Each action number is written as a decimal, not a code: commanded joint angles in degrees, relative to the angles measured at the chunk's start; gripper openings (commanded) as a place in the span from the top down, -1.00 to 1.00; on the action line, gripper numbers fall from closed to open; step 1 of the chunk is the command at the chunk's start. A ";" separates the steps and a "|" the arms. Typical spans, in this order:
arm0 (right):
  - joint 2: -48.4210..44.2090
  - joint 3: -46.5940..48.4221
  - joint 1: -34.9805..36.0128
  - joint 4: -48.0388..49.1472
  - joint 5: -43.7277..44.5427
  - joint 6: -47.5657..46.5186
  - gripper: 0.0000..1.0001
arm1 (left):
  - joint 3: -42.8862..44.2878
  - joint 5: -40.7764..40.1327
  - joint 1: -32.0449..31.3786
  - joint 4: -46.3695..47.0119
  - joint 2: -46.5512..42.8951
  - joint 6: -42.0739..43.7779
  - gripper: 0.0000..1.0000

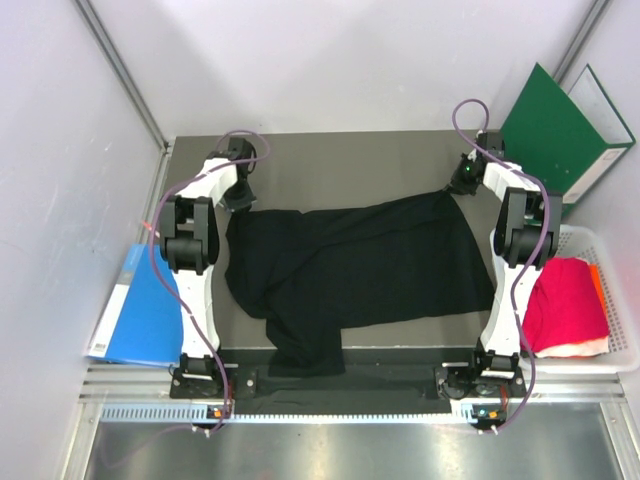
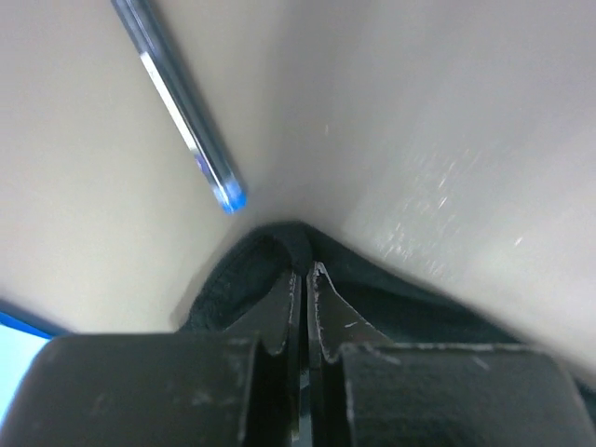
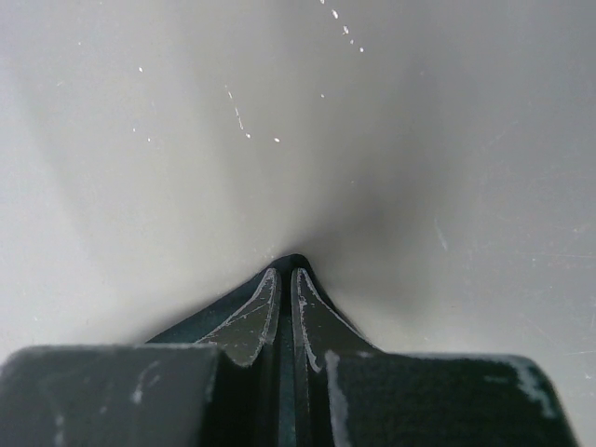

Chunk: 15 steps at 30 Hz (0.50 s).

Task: Fold and stack the t-shirts
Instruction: Fold the flattened tshirt in 1/3 of the way

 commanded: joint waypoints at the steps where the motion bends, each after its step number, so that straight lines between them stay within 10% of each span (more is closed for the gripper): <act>1: -0.04 1.69 -1.38 1.74 1.79 -0.60 1.00 | 6.86 -3.93 1.23 0.35 0.60 -0.44 1.00; 15: 1.46 7.14 -1.65 5.52 2.49 1.33 1.00 | 23.47 -2.79 2.38 1.66 7.10 -1.93 1.00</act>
